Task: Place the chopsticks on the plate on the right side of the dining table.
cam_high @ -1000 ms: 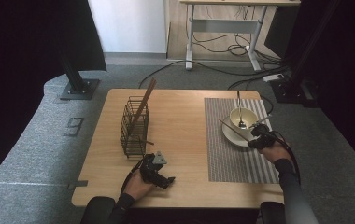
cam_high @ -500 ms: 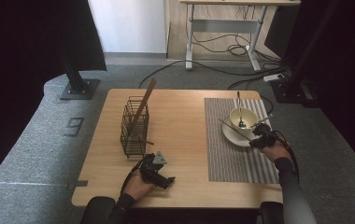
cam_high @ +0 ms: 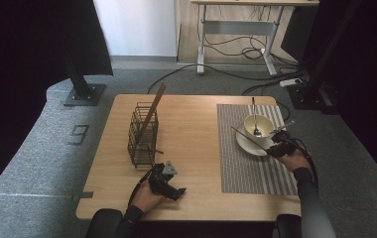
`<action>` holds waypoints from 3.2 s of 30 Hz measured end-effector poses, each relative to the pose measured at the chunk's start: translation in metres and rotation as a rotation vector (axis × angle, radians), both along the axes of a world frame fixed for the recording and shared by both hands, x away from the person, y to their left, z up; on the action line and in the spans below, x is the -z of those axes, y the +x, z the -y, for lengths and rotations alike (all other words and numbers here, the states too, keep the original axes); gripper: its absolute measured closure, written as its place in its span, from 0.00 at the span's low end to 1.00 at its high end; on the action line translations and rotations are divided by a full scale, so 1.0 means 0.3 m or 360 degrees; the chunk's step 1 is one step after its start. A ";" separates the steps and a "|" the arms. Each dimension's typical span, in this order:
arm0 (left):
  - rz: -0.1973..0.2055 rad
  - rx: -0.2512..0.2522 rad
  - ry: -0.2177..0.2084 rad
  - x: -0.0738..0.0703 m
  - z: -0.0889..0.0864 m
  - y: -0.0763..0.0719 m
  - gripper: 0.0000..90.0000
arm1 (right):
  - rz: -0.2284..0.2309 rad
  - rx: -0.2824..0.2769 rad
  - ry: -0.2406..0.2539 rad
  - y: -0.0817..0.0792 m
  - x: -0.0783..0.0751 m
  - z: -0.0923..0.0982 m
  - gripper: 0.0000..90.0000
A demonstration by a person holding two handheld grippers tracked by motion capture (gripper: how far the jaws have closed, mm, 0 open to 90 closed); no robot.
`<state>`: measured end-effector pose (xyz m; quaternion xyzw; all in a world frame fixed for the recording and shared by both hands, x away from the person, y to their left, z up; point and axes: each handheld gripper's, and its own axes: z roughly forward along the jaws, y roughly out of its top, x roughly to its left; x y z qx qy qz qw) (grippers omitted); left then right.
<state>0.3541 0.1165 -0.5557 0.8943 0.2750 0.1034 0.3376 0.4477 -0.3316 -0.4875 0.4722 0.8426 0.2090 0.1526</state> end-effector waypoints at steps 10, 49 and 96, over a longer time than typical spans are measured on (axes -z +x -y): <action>0.0002 0.0002 0.0001 0.000 0.000 0.000 0.00 | 0.0171 -0.0065 0.0120 -0.085 -0.029 -0.032 0.32; 0.0004 0.0018 0.0003 0.000 0.003 -0.001 0.00 | 0.0364 0.0054 0.0348 -0.167 0.141 -0.007 0.00; 0.0003 0.0017 0.0003 0.000 0.003 -0.001 0.00 | 0.0511 0.0297 0.0310 -0.034 0.178 0.042 0.00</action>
